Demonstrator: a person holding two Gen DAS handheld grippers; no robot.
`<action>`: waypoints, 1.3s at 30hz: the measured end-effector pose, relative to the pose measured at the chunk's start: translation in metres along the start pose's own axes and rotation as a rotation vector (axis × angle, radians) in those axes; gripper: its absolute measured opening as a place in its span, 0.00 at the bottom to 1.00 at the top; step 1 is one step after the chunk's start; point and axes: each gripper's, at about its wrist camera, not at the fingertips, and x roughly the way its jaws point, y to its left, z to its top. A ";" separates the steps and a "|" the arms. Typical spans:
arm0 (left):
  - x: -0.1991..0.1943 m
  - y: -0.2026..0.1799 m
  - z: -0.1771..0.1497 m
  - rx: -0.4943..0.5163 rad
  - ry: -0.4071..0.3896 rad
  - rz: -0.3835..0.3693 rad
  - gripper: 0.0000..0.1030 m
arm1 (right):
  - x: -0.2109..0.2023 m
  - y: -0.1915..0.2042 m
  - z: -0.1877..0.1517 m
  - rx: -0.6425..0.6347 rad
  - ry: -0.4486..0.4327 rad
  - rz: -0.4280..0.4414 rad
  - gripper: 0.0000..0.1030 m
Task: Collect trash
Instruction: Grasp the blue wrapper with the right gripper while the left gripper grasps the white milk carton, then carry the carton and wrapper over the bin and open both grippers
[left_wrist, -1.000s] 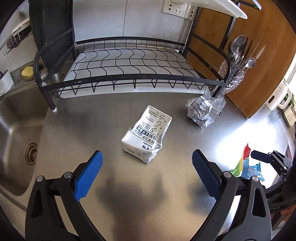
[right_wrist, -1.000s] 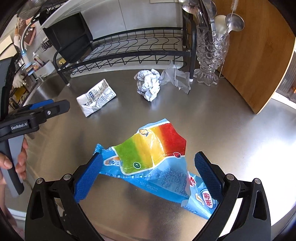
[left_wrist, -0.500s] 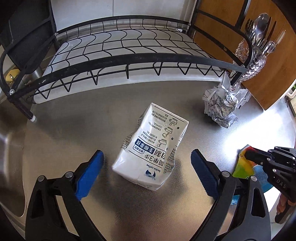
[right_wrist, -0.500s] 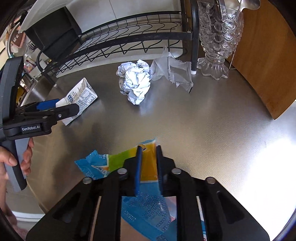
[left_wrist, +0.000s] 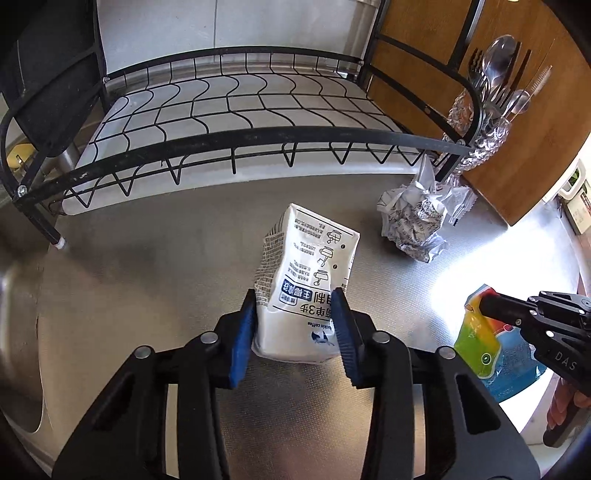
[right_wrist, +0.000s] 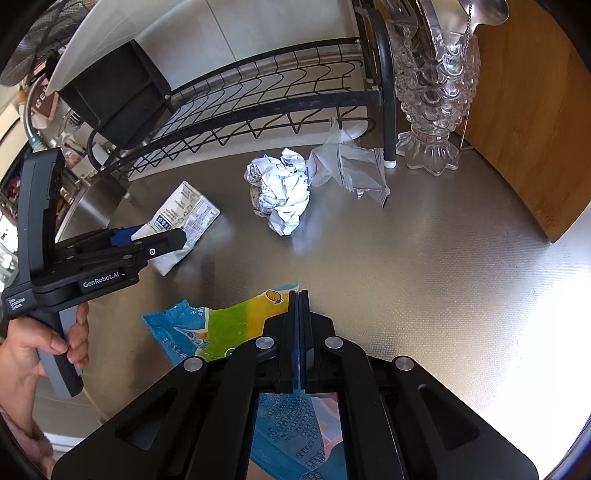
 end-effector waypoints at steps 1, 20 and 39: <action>-0.004 0.001 0.001 0.001 -0.008 0.000 0.23 | -0.003 0.002 0.000 -0.002 -0.005 0.000 0.01; -0.041 -0.027 -0.028 0.069 -0.022 -0.048 0.15 | -0.046 0.033 -0.017 -0.012 -0.087 -0.013 0.01; -0.180 -0.008 -0.170 0.035 -0.085 -0.016 0.15 | -0.115 0.125 -0.132 -0.085 -0.133 -0.014 0.01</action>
